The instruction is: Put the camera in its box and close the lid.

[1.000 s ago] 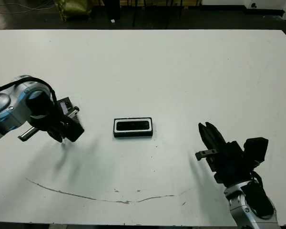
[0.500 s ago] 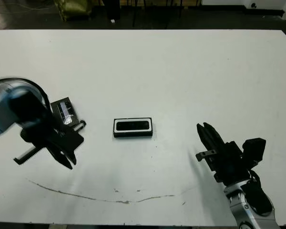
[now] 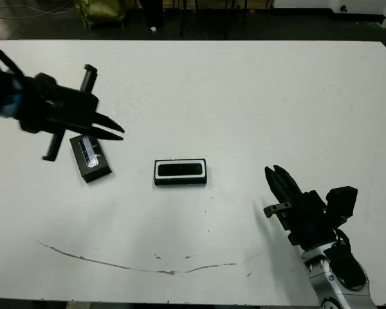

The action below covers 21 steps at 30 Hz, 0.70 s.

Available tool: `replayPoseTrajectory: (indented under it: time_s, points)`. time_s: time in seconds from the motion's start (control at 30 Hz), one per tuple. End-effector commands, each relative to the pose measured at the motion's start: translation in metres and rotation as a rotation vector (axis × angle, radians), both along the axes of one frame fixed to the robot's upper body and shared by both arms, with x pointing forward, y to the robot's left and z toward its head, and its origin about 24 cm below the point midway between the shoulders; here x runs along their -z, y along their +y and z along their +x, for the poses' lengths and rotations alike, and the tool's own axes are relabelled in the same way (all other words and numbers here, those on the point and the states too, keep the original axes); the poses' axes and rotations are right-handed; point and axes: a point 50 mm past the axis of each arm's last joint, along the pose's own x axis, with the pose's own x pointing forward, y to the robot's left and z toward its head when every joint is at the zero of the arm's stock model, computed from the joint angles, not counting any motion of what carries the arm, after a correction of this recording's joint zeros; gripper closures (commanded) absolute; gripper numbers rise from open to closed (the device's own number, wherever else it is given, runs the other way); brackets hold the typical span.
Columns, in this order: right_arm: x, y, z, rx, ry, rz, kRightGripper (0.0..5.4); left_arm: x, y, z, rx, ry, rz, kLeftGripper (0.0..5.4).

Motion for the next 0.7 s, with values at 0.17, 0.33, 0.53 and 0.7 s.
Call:
replayPoseTrajectory:
  time_s: [0.17,0.33,0.53,0.7]
  points:
    - [0.003,-0.002,-0.003,0.015,0.035,-0.004,5.37,0.025,-0.006,0.015,-0.027,-0.050,0.039,5.40]
    - [0.004,-0.002,-0.003,0.017,0.039,-0.002,5.37,0.051,-0.009,0.023,-0.051,0.002,0.120,5.40]
    - [0.006,-0.003,-0.005,0.018,0.037,0.004,5.37,0.077,-0.012,0.027,-0.019,0.089,0.193,5.40]
    - [0.007,-0.003,-0.005,0.017,0.045,0.000,5.37,0.078,-0.014,0.031,-0.052,0.178,0.242,5.40]
